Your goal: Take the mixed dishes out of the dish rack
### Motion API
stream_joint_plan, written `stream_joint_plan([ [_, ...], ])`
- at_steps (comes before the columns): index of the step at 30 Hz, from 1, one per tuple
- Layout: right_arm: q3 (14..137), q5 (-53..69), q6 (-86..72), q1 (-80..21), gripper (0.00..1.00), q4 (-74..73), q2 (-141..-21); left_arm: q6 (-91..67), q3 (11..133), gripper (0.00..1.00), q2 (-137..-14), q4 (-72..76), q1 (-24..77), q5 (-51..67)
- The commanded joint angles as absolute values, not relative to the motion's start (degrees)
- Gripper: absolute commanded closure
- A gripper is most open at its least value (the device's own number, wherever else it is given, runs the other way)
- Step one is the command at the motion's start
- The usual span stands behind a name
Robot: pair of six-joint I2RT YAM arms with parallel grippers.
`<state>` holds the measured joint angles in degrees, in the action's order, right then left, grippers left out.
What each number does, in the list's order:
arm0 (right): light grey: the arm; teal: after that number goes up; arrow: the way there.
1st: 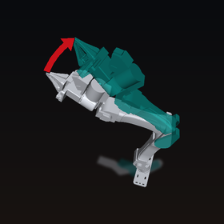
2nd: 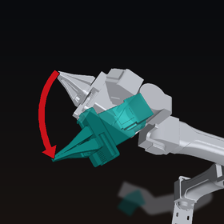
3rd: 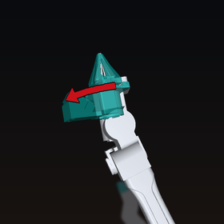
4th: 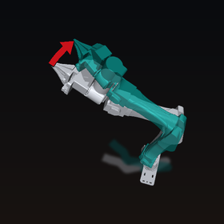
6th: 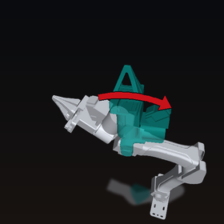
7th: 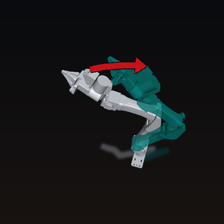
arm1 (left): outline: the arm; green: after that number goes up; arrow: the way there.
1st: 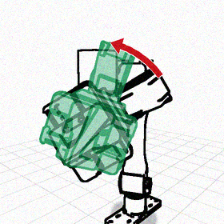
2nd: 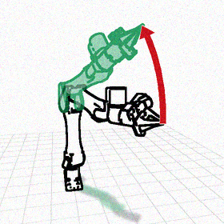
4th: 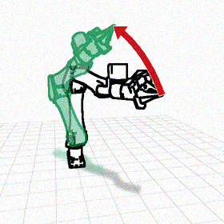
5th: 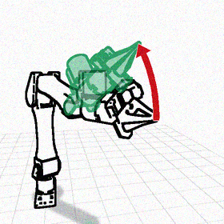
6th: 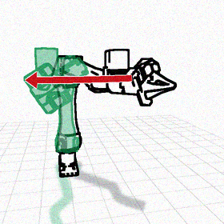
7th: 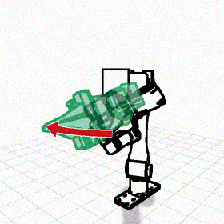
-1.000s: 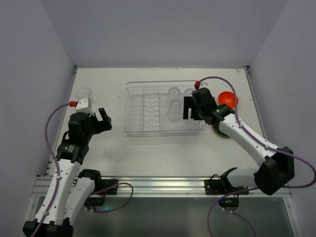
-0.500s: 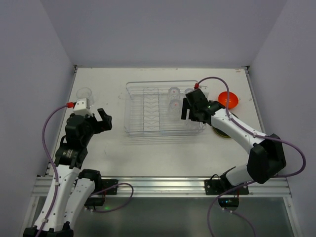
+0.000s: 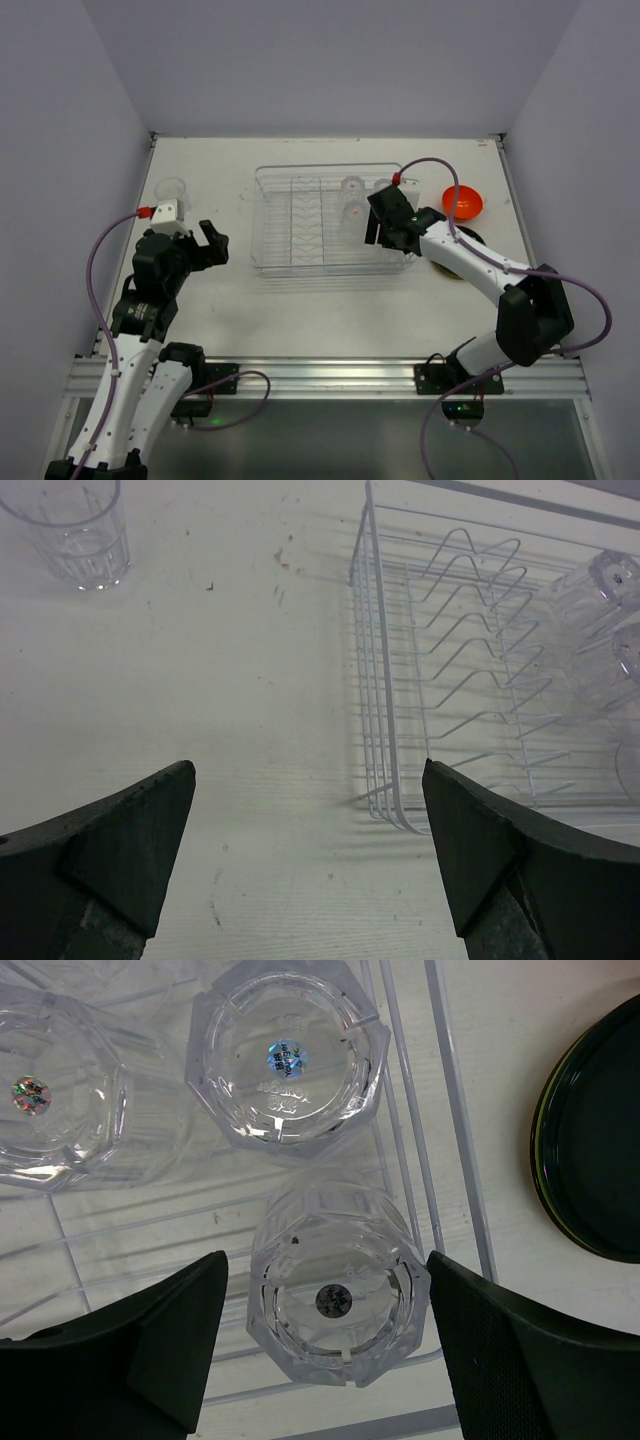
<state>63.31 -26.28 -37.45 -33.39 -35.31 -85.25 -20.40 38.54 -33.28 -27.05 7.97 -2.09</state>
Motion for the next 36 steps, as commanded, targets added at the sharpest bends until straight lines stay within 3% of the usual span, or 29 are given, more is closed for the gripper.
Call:
stream_joint_plan([
  [1, 62.05, -28.74, -40.6, -33.66, 0.19, -33.4, -86.13, -20.04, 38.32, 0.0, -32.78, -24.43, 8.44, -1.32],
  [9, 60.03, -29.0, -41.75, -33.66, 0.2, -32.17, -86.66, -20.13, 38.23, 0.0, -32.52, -24.43, 8.7, -1.58],
  [16, 60.21, -27.69, -41.4, -33.84, 0.28, -31.55, -86.75, -20.13, 38.32, 0.0, -32.78, -24.43, 8.88, -1.58],
  [29, 59.77, -24.35, -40.43, -34.19, 0.69, -30.67, -79.82, -20.13, 38.32, 0.0, -33.22, -24.52, 9.05, -1.67],
  [36, 60.03, -22.15, -39.64, -34.19, 0.74, -31.29, -74.46, -20.13, 38.32, 0.0, -33.31, -24.43, 9.14, -1.58],
])
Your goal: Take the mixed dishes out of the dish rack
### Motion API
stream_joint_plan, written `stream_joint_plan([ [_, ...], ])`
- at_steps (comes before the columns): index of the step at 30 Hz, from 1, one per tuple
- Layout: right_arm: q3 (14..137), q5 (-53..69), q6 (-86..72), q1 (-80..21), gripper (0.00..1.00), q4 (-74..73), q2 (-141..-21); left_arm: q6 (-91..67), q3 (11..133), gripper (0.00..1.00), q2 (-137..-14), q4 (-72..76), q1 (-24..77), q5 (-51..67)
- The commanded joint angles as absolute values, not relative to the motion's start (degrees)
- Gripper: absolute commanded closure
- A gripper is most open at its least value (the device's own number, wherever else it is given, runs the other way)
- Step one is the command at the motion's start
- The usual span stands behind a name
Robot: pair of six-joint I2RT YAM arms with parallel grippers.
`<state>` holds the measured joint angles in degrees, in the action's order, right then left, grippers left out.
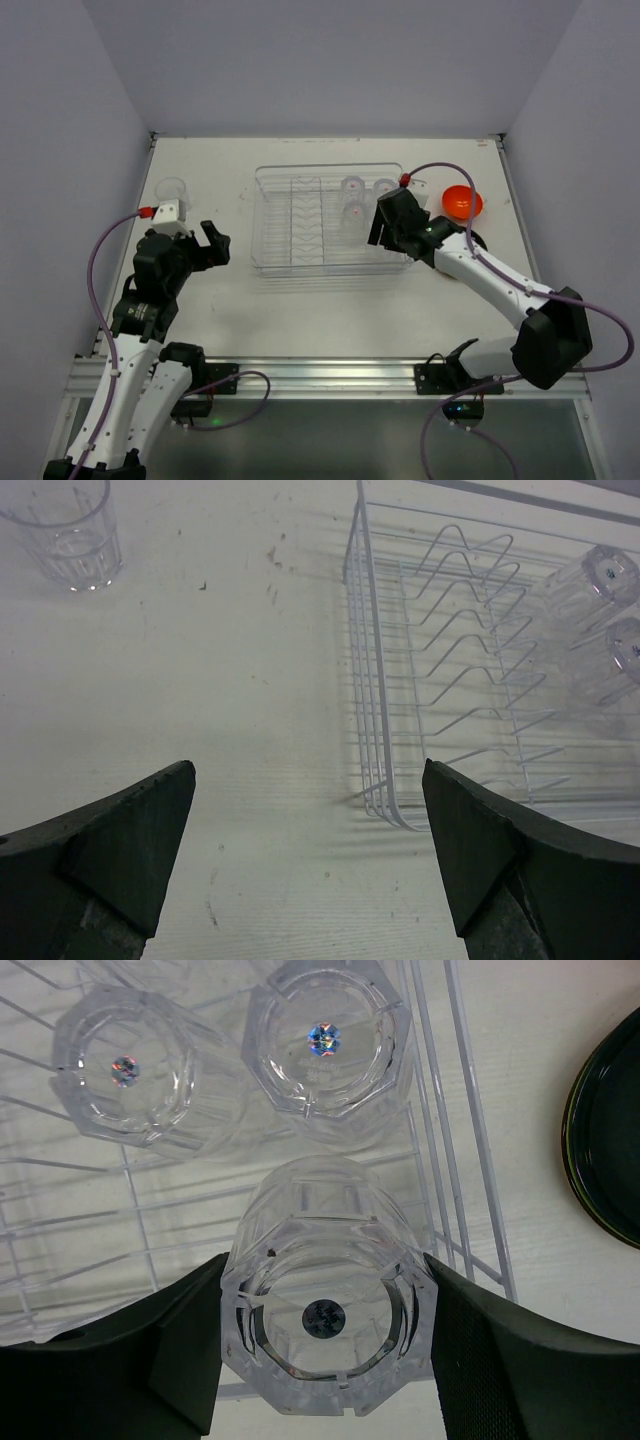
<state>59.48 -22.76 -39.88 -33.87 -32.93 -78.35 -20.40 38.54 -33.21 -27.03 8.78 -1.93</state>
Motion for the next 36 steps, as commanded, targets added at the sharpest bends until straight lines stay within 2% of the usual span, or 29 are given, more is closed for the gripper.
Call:
stream_joint_plan([
  [1, 60.03, -21.54, -39.29, -34.19, 0.74, -31.38, -73.83, -20.13, 38.32, 0.0, -33.31, -24.35, 9.14, -1.58],
  [10, 60.82, -12.93, -37.01, -34.19, 0.74, -31.11, -62.86, -19.6, 38.67, 0.0, -33.75, -24.17, 9.23, 0.26],
  [12, 60.82, -9.43, -35.61, -34.1, 0.74, -30.24, -60.39, -19.25, 39.28, 0.0, -34.27, -24.08, 9.49, 2.98],
  [16, 57.58, -0.54, -34.72, -34.1, 0.73, -24.18, -52.93, -22.13, 38.85, 0.0, -35.33, -20.49, 9.49, 17.26],
  [18, 54.85, 5.06, -35.94, -34.1, 0.73, -19.53, -49.32, -24.77, 37.45, 0.0, -35.86, -14.61, 9.49, 21.95],
  [19, 53.97, 6.75, -36.56, -34.1, 0.74, -18.12, -48.35, -28.0, 35.79, 0.0, -36.12, -11.81, 9.49, 28.15],
  [22, 50.64, 13.96, -38.14, -34.1, 0.74, -10.75, -46.06, -39.34, 31.32, 0.0, -37.79, 4.42, 9.75, 41.33],
  [24, 49.49, 17.91, -39.28, -34.1, 0.74, -7.84, -44.74, -48.81, 29.01, 0.0, -38.06, 19.03, 11.42, 44.81],
  [26, 47.29, 19.24, -41.21, -34.1, 0.75, -3.27, -42.55, -52.89, 26.81, 0.0, -37.53, 29.29, 15.09, 43.95],
  [30, 41.93, 23.02, -44.82, -34.1, 0.76, 8.33, -39.56, -57.9, 25.06, 0.0, -37.18, 35.14, 23.36, 35.63],
  [33, 40.08, 27.24, -45.35, -34.1, 0.76, 14.05, -40.69, -61.16, 22.24, 0.0, -39.45, 45.07, 31.0, 29.74],
  [36, 37.37, 28.82, -46.32, -34.1, 0.76, 20.44, -41.57, -60.03, 23.55, 0.0, -43.76, 47.98, 38.48, 24.46],
])
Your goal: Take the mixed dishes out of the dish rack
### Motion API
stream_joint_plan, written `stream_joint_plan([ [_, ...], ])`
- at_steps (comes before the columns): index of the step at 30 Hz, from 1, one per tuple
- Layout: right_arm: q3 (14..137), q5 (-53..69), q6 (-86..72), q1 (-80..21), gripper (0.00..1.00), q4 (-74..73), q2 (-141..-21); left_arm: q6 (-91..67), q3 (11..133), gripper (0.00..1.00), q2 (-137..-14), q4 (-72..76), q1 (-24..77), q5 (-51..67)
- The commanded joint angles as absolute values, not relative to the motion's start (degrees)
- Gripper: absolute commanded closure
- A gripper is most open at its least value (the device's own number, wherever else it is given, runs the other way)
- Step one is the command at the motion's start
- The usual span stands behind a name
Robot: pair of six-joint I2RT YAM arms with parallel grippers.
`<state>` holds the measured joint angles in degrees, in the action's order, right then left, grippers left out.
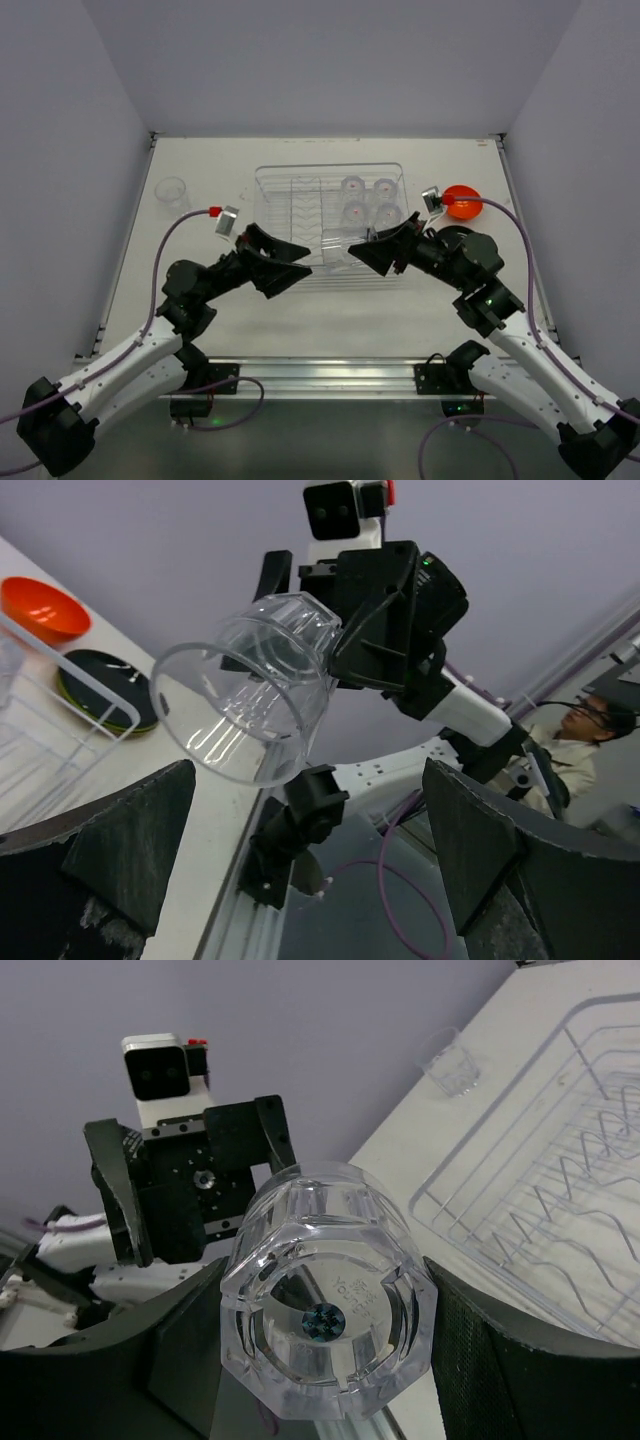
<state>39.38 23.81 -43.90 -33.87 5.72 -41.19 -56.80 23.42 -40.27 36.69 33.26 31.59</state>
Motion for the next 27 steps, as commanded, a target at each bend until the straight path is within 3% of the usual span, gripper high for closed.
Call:
stream_joint_plan([
  [1, 36.83, 29.26, -46.93, -34.1, 0.76, 21.87, -41.75, -59.59, 24.08, 0.0, -46.03, 48.86, 41.54, 23.65],
  [7, 34.98, 31.46, -47.99, -34.1, 0.77, 26.36, -42.8, -58.01, 28.56, 0.09, -53.43, 54.66, 49.64, 22.59],
  [10, 33.75, 33.3, -48.07, -34.19, 0.77, 29.35, -42.63, -56.43, 29.36, 0.34, -55.02, 55.54, 51.68, 21.8],
  [12, 32.88, 35.06, -48.78, -34.1, 0.77, 31.1, -42.37, -55.99, 29.18, 0.71, -55.46, 56.33, 52.29, 21.62],
  [14, 32.35, 34.98, -49.13, -34.1, 0.77, 31.03, -40.96, -55.9, 28.83, 0.99, -55.46, 56.6, 52.91, 21.18],
  [17, 31.29, 34.45, -49.13, -34.1, 0.76, 30.41, -38.42, -55.29, 28.13, 1.0, -54.67, 56.6, 53.61, 20.83],
  [19, 30.85, 33.84, -48.61, -34.1, 0.69, 29.54, -37.53, -53.71, 27.77, 1.0, -53.09, 55.12, 53.79, 19.87],
  [20, 31.02, 33.23, -48.17, -34.1, 0.54, 28.49, -37.09, -52.14, 28.38, 1.0, -52.13, 52.06, 53.7, 19.34],
  [21, 31.72, 32.09, -47.38, -34.1, 0.07, 23.78, -35.96, -49.6, 29.61, 1.0, -49.42, 41.94, 53.7, 15.77],
  [22, 32.77, 26.08, -43.81, -34.1, 0.01, 19.47, -35.16, -47.05, 31.19, 1.0, -48.0, 35.83, 53.7, 13.73],
  [24, 37.85, 15.09, -40.0, -34.1, 0.01, 1.0, -32.97, -38.7, 38.03, 1.0, -45.89, 15.43, 53.61, 4.17],
  [26, 40.33, -3.47, -37.62, -34.01, 0.01, -9.01, -32.17, -30.9, 43.04, 1.0, -44.04, 5.85, 53.35, -3.99],
  [27, 41.47, -8.56, -36.75, -33.84, 0.01, -14.27, -31.65, -29.2, 48.9, 1.0, -44.56, -5.77, 52.39, -7.35],
])
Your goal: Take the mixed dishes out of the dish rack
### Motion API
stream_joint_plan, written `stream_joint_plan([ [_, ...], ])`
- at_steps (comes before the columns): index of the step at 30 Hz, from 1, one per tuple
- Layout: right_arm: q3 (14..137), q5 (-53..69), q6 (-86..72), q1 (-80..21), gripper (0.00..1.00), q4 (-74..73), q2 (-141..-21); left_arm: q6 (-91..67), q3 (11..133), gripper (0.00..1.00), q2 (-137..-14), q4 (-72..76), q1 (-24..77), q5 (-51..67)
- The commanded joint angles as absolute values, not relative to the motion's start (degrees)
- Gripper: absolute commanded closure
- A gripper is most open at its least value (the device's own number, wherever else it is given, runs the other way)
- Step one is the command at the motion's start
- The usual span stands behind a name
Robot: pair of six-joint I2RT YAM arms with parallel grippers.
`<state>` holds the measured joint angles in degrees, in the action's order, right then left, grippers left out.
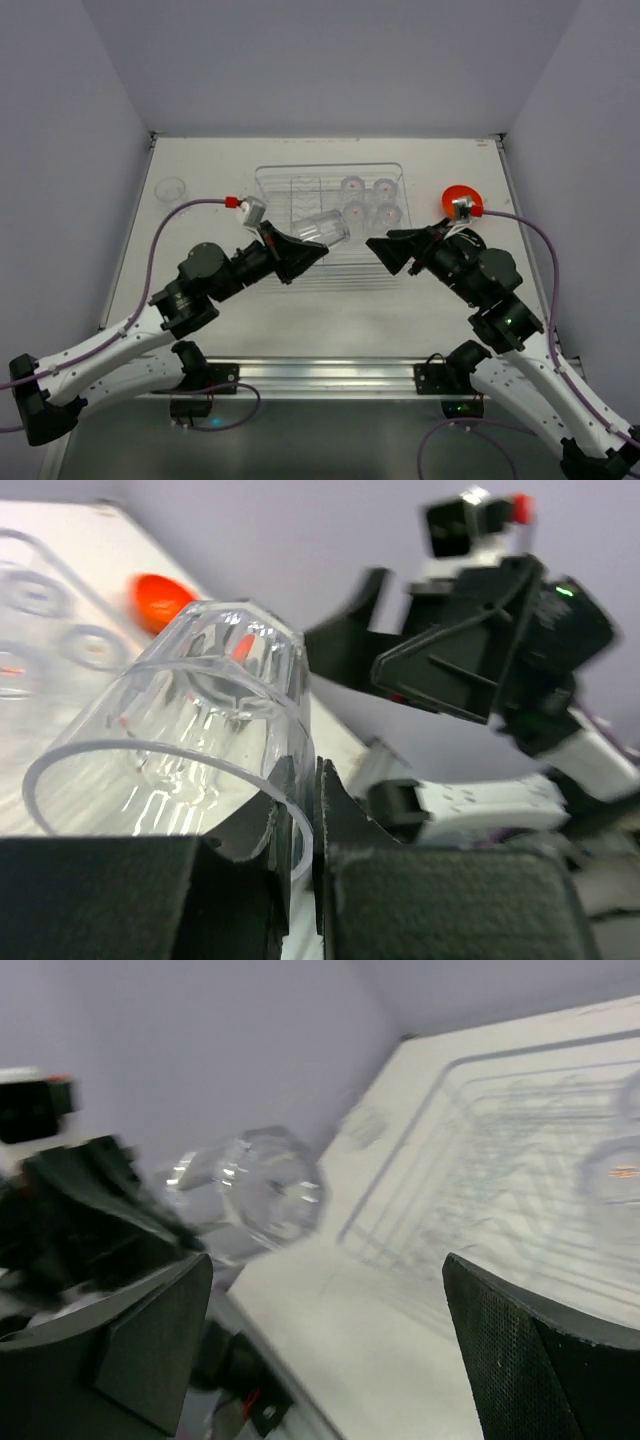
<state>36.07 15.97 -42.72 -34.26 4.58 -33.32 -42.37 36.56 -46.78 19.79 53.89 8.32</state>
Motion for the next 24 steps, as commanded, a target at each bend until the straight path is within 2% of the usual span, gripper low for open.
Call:
stream_joint_plan([
  [1, 41.66, -12.18, -34.56, -33.66, 0.01, -15.46, -31.64, -27.96, 52.7, 1.0, -45.87, -11.28, 51.51, -10.95],
  [2, 41.66, -14.65, -33.32, -33.14, 0.01, -15.99, -31.9, -25.34, 56.39, 1.0, -47.36, -16.65, 50.37, -16.82],
  [4, 42.62, -14.07, -30.51, -32.0, 0.01, -16.96, -34.52, -23.04, 66.33, 1.0, -54.2, -28.79, 42.4, -19.86],
  [8, 46.31, -17.75, -28.92, -31.73, 0.01, -20.03, -42.17, -17.32, 77.15, 1.0, -65.46, -35.49, 18.79, -2.86],
  [12, 45.45, -19.59, -25.93, -31.38, 0.01, -20.04, -45.35, -14.77, 86.91, 1.0, -80.28, -41.29, 9.09, -1.77],
  [14, 44.48, -20.47, -24.79, -31.29, 0.01, -19.95, -45.0, -12.84, 93.4, 1.0, -85.84, -43.84, 7.48, 1.47],
  [18, 42.72, -19.51, -25.05, -31.2, 0.01, -19.52, -42.72, -8.62, 105.71, 1.0, -102.78, -54.36, 7.12, -3.15],
  [20, 41.67, -19.34, -25.14, -31.2, 0.01, -18.46, -41.23, -7.82, 112.54, 1.0, -107.64, -58.25, 6.95, -7.09],
  [24, 41.13, -17.76, -25.31, -31.2, 0.01, -17.76, -39.99, -7.3, 118.82, 1.0, -116.09, -60.82, 6.94, -7.03],
])
